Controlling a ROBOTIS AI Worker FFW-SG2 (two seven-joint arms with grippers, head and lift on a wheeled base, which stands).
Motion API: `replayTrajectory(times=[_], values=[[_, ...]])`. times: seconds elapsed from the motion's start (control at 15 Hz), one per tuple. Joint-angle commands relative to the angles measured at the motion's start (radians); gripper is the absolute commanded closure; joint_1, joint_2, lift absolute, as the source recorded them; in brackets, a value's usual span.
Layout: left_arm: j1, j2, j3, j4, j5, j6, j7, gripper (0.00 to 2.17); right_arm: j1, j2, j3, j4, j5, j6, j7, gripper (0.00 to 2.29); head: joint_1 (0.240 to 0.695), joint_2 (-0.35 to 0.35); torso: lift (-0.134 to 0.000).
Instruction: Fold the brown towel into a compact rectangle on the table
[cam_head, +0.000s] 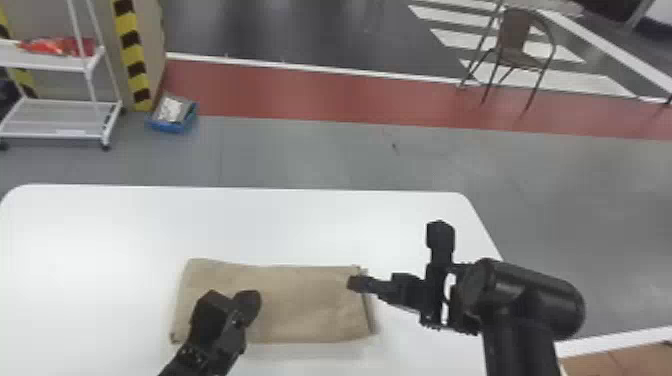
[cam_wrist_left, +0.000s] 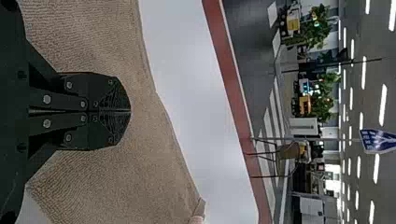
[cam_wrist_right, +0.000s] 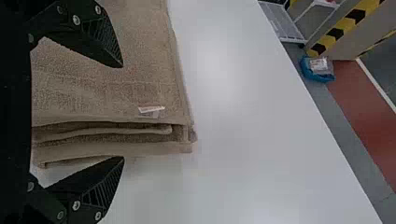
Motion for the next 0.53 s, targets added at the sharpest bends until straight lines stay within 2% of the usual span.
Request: replayTrajectory(times=[0.0, 0.47], values=[[0.000, -0.003, -0.002, -0.002, 0.000, 0.000, 0.000, 1.72, -0.031, -0.005, 0.002, 0.052, 0.029, 0.031, 0.000, 0.20, 0.695, -0.249, 0.000], [-0.003, -0.005, 0.002, 0.000, 0.003, 0.016, -0.003, 1.72, -0.108, -0.005, 0.027, 0.150, 0.106, -0.003, 0.000, 0.25, 0.695, -0.256, 0.000]])
